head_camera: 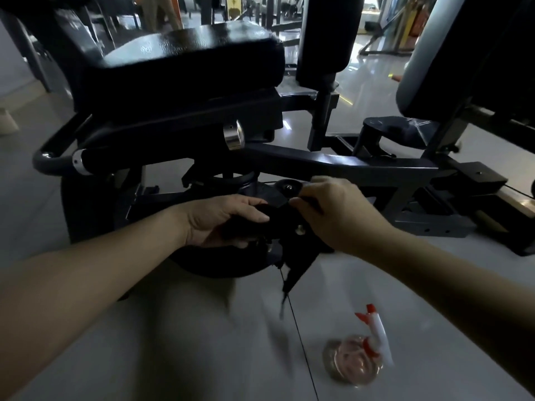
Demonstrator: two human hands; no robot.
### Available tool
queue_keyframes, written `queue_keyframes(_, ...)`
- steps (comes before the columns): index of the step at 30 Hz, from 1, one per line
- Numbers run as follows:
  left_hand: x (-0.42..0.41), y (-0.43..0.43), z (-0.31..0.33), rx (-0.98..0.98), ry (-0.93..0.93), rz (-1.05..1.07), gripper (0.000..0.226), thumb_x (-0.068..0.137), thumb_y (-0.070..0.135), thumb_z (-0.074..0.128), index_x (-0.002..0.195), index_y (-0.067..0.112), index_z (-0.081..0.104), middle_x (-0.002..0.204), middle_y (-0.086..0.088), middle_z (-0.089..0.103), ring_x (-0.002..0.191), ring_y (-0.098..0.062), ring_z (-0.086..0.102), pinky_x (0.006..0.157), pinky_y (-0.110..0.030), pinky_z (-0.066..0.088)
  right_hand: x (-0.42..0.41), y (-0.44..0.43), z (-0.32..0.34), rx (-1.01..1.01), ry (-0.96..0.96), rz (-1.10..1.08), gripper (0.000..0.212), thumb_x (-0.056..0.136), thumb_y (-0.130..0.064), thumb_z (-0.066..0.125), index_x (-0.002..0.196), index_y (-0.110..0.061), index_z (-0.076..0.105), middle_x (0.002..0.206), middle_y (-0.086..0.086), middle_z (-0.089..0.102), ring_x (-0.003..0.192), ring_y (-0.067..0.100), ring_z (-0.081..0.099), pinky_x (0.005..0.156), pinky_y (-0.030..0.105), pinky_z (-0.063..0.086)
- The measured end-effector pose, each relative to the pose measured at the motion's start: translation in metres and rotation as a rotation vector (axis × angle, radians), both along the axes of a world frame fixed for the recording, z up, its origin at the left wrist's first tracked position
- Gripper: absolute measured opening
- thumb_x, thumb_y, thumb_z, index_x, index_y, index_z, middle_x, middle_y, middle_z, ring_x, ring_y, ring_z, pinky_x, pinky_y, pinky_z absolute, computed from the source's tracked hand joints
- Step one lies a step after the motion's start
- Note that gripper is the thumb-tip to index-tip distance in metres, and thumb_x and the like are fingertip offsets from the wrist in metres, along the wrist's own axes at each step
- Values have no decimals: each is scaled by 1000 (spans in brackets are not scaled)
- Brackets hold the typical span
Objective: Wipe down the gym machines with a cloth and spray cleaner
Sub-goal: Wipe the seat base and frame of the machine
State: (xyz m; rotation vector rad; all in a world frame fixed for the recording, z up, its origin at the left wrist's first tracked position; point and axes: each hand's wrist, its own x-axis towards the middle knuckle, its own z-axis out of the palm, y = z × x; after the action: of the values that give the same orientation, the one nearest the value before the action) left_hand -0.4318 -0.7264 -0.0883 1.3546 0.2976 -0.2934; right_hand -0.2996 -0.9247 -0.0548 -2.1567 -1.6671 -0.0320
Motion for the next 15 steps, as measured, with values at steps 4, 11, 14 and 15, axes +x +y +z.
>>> queue_keyframes(4, -5, -6, -10, 232, 167, -101, 30, 84, 7, 76, 114, 12, 74, 102, -10, 74, 90, -24, 70, 76, -36, 55, 6, 8, 2, 95, 237, -20, 44, 98, -49, 44, 88, -13, 68, 81, 5, 65, 67, 19, 62, 60, 36, 53)
queue_keyframes(11, 7, -9, -44, 673, 228, 143, 14, 91, 6, 72, 98, 18, 71, 91, -7, 74, 84, -23, 72, 74, -37, 64, -10, 23, -47, -186, -236, -108, 35, 95, -43, 55, 121, -20, 58, 109, 4, 60, 89, 24, 65, 76, 39, 58)
queue_keyframes(14, 11, -7, -44, 651, 186, 303, 16, 97, 3, 60, 103, 13, 71, 90, -8, 73, 79, -21, 71, 65, -31, 62, -6, 35, -39, -262, -307, -139, 29, 98, -39, 49, 99, -15, 64, 85, 5, 62, 76, 27, 63, 68, 37, 56)
queue_keyframes(15, 12, -8, -43, 635, 175, 321, 18, 99, 2, 56, 105, 11, 71, 90, -8, 73, 78, -21, 71, 64, -30, 62, -6, 41, -33, -306, -273, -170, 24, 96, -35, 52, 93, -13, 61, 83, 5, 59, 76, 27, 61, 67, 35, 54)
